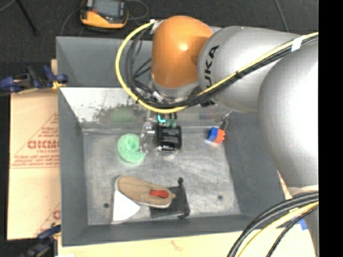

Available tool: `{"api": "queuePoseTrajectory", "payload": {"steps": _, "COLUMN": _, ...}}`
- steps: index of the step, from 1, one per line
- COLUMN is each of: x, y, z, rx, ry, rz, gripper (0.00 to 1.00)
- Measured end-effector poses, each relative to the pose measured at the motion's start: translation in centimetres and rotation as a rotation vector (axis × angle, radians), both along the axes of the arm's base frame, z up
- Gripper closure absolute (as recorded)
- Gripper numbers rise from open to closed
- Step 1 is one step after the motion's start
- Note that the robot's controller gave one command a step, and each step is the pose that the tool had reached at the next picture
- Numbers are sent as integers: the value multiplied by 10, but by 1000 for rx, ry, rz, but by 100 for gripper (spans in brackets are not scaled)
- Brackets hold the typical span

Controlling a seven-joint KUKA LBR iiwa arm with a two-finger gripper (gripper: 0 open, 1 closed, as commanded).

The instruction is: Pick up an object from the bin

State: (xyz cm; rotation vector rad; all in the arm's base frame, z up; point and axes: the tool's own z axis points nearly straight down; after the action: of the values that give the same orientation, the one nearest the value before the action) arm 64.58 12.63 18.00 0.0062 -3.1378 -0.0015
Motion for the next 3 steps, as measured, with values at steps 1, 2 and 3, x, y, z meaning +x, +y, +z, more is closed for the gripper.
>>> {"api": "queuePoseTrajectory", "payload": {"steps": 1, "x": 2, "y": 0, "z": 5, "rx": 1, "ry": -8, "rz": -2, "gripper": 0}}
{"api": "queuePoseTrajectory", "payload": {"steps": 2, "x": -2, "y": -6, "z": -50, "rx": 0, "ry": -14, "rz": 30, "gripper": 0}}
{"api": "queuePoseTrajectory", "payload": {"steps": 3, "x": -8, "y": -14, "z": -105, "rx": 2, "ry": -17, "rz": 240, "gripper": 100}}
